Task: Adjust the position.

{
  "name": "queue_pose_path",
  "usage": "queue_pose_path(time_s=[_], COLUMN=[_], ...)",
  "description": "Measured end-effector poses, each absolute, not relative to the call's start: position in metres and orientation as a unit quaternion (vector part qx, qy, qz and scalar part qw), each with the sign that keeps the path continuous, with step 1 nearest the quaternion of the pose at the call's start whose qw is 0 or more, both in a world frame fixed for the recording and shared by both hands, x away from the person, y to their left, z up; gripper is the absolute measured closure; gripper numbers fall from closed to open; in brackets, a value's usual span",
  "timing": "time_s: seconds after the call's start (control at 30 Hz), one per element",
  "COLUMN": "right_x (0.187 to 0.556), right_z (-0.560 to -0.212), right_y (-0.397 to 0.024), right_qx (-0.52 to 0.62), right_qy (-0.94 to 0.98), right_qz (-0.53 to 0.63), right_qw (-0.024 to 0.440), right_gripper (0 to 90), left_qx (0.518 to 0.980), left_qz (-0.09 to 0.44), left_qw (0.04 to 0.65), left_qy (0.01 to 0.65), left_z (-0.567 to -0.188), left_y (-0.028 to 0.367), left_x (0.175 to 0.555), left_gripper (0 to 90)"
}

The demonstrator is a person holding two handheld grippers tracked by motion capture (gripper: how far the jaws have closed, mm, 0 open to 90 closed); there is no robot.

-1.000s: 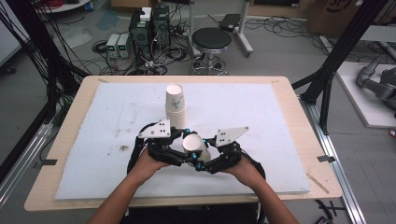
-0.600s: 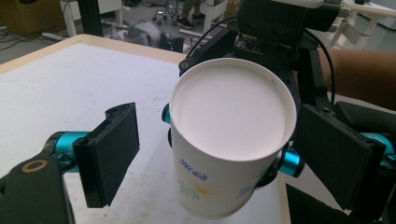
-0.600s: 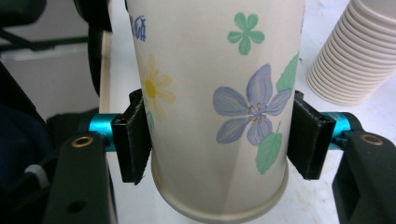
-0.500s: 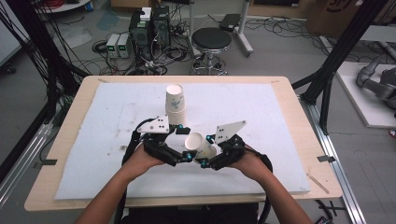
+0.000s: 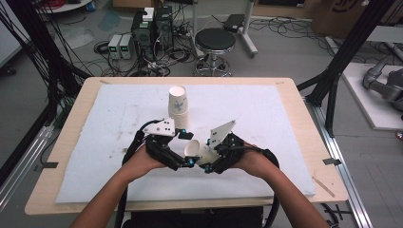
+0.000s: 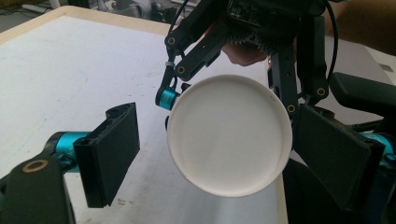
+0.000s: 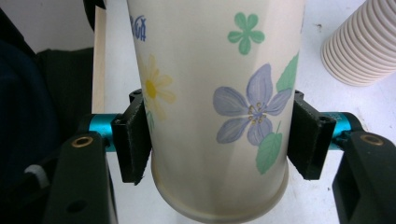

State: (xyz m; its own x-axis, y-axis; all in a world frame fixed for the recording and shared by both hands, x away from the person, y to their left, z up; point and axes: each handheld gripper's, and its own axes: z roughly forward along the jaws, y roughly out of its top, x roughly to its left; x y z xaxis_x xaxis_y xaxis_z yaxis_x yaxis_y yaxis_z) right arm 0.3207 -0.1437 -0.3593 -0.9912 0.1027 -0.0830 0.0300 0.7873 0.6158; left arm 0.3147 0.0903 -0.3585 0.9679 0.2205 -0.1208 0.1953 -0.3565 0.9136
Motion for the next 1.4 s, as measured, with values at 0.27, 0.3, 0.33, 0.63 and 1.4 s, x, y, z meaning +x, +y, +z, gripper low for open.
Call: queue_pose_path(time_s=[0.27, 0.3, 0.33, 0.63, 1.4], right_x=[0.319, 0.319, 0.319, 0.317, 0.315], right_z=[-0.356, -0.356, -0.357, -0.359, -0.351], right_y=[-0.138, -0.137, -0.137, -0.133, -0.169], right_qx=[0.022, 0.021, 0.021, 0.016, 0.078], right_qy=[0.954, 0.955, 0.956, 0.962, 0.91], right_qz=[0.294, 0.29, 0.286, 0.265, 0.405], right_qw=[0.064, 0.063, 0.062, 0.056, 0.031], right_gripper=[33.3, 33.2, 33.2, 33.2, 19.1], left_qx=[0.834, 0.835, 0.836, 0.852, 0.821], left_qz=[0.006, 0.005, 0.005, -0.013, -0.015], left_qw=[0.538, 0.536, 0.536, 0.511, 0.559], left_qy=[0.121, 0.121, 0.119, 0.113, 0.118], left_z=[-0.361, -0.361, -0.362, -0.365, -0.378], left_y=[0.088, 0.088, 0.087, 0.084, 0.099], left_x=[0.316, 0.316, 0.316, 0.317, 0.314], left_gripper=[15.4, 15.4, 15.7, 26.3, 36.6])
